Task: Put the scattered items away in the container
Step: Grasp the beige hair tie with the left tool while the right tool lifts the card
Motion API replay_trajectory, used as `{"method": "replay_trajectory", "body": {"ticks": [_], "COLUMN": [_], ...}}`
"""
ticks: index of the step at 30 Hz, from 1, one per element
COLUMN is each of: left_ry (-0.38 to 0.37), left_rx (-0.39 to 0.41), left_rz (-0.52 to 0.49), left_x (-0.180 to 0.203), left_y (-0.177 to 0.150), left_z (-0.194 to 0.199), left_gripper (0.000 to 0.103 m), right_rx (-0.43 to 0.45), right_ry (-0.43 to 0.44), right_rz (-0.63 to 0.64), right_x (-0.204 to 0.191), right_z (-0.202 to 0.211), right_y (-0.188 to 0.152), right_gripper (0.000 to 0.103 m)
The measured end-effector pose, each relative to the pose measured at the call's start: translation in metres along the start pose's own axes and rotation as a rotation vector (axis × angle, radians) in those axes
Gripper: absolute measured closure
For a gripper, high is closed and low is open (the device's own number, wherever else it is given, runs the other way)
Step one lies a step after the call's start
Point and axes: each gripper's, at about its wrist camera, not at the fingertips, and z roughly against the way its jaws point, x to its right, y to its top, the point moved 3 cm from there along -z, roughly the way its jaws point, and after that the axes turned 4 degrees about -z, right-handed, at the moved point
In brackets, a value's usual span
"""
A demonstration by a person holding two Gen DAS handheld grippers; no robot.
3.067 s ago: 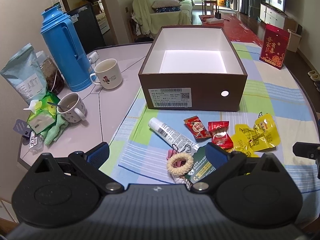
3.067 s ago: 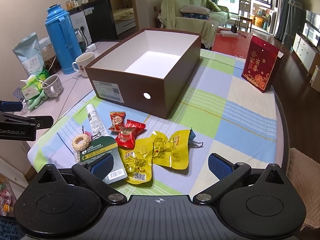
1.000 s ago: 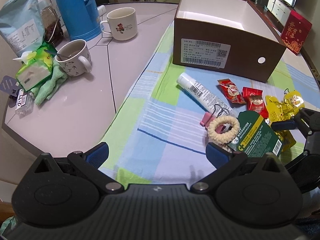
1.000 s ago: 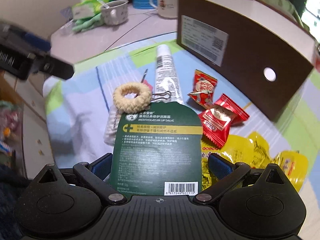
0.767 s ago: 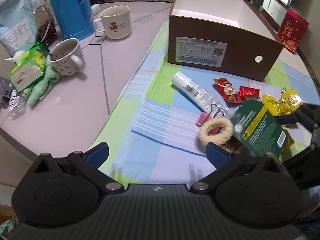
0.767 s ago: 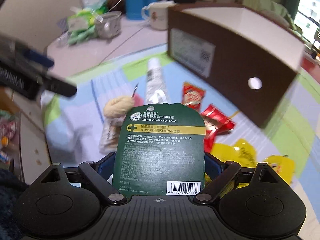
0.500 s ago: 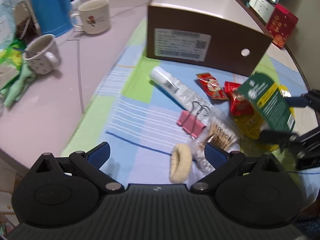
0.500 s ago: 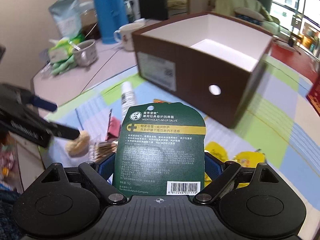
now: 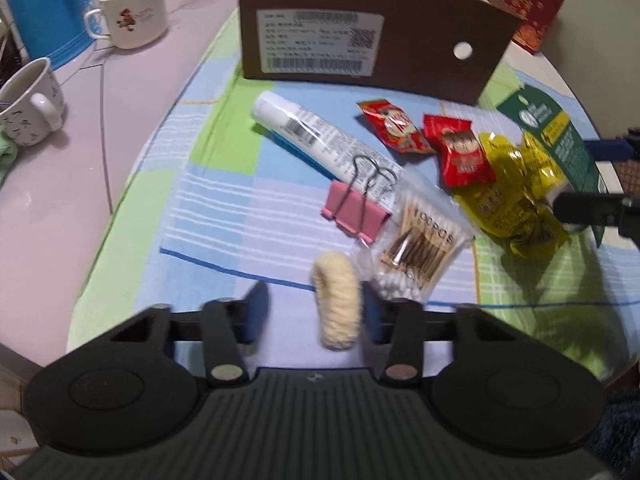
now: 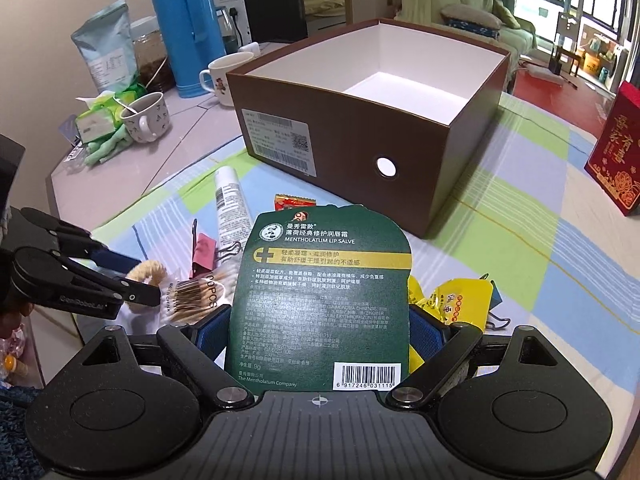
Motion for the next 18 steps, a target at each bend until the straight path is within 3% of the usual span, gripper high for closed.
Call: {"method": "replay_trajectory", "body": {"ticks": [4,7,18], "left_ry": [-0.001,-0.014,0.027], "left_rx": [0.002,0.019,0.126], "left_rz": [-0.025,-0.01,-0.1], "left_x": [0.002,-0.001,0.003], "left_y": [-0.003,0.0,0.045], "left_z": [-0.001,0.007,0.049], "left_gripper": [0.091,0.091,0.091], "right_rx": [0.006,0.018,0.102], "right_ry": [-0.004,-0.009,-0.03], "right_rz": [-0.003,-0.008,-0.03], "right_x": [0.003,0.003,0.005], "right_z": [0.002,0.004,0.019], "right_y": [0.0,0.002,0.021], "right_gripper": [0.014,0.014,0.014]}}
